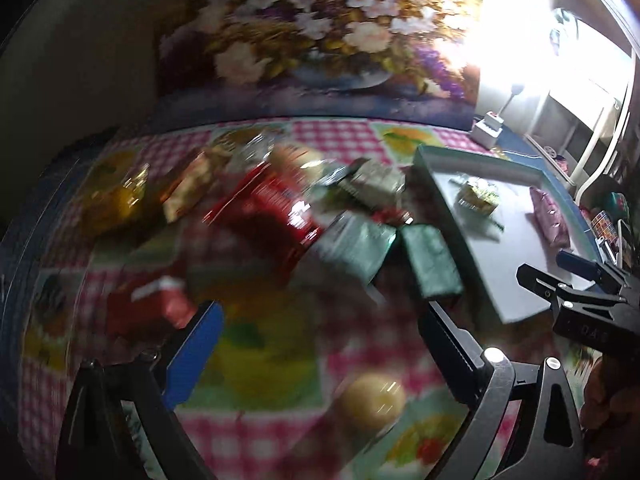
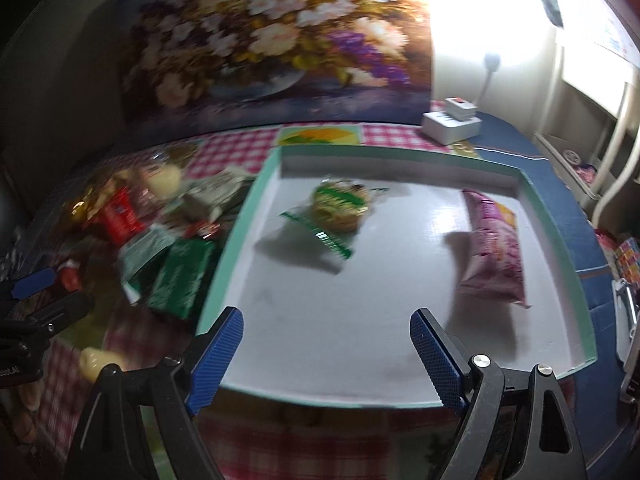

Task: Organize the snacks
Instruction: 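Withdraw both open grippers from the tray back toward the snacks, then grasp the yellow pudding cup with the right gripper while the left grasps the red box package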

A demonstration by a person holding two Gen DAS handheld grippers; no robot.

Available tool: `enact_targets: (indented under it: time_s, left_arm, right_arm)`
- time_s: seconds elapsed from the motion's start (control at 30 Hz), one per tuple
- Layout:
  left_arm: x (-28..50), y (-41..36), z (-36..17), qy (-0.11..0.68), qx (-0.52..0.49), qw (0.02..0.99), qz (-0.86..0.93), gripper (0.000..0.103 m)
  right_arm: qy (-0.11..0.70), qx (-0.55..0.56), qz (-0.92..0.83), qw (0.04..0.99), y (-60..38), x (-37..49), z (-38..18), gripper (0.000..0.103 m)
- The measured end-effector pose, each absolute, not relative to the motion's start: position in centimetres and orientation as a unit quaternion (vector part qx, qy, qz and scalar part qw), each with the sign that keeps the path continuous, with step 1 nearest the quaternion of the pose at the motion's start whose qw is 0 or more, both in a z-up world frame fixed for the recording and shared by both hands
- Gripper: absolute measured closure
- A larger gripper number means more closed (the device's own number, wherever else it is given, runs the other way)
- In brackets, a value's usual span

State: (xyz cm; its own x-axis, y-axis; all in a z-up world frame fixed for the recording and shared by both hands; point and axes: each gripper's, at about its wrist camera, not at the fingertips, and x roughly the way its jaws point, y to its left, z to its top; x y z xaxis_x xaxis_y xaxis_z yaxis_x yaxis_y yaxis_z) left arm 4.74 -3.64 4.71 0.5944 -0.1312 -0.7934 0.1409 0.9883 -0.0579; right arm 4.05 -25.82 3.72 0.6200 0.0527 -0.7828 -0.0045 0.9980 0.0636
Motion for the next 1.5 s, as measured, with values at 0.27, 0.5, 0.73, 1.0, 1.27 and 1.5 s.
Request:
enact_targets:
  time_s: [0.27, 0.5, 0.73, 1.0, 1.27, 1.5]
  left_arm:
    - [1.9, -1.1, 3.9, 0.444, -0.007, 0.894, -0.051, 0.005]
    - [0.8, 0.2, 2.8, 0.465, -0.029, 0.884, -0.044, 0.005]
    - [0.8, 1.4, 1.8, 0.484, -0.045, 0.874, -0.021, 0.005]
    - [1.0, 2.0, 0.9, 0.501, -0.051, 0.864, -0.009, 0.005]
    - [1.0, 2.4, 0.5, 0.509, -0.056, 0.859, 0.008, 0.005]
    - [1.1, 2.4, 0.3, 0.511, -0.048, 0.858, 0.016, 0.005]
  right_arm:
    - [0.448, 0.0, 0.081, 0.89, -21.6, 3.0, 3.9, 0.015]
    - [0.447, -0.041, 0.166, 0.878, -17.6, 1.2, 3.4, 0.015]
    - [0.437, -0.091, 0.224, 0.866, -14.2, -0.3, 2.7, 0.015]
    - [0.45, -0.113, 0.249, 0.85, -11.5, 0.3, 0.8, 0.015]
    - [0.468, -0.121, 0.245, 0.841, -10.6, 0.9, -0.5, 0.016]
    - [0.456, -0.132, 0.236, 0.848, -10.1, 1.1, -0.5, 0.021]
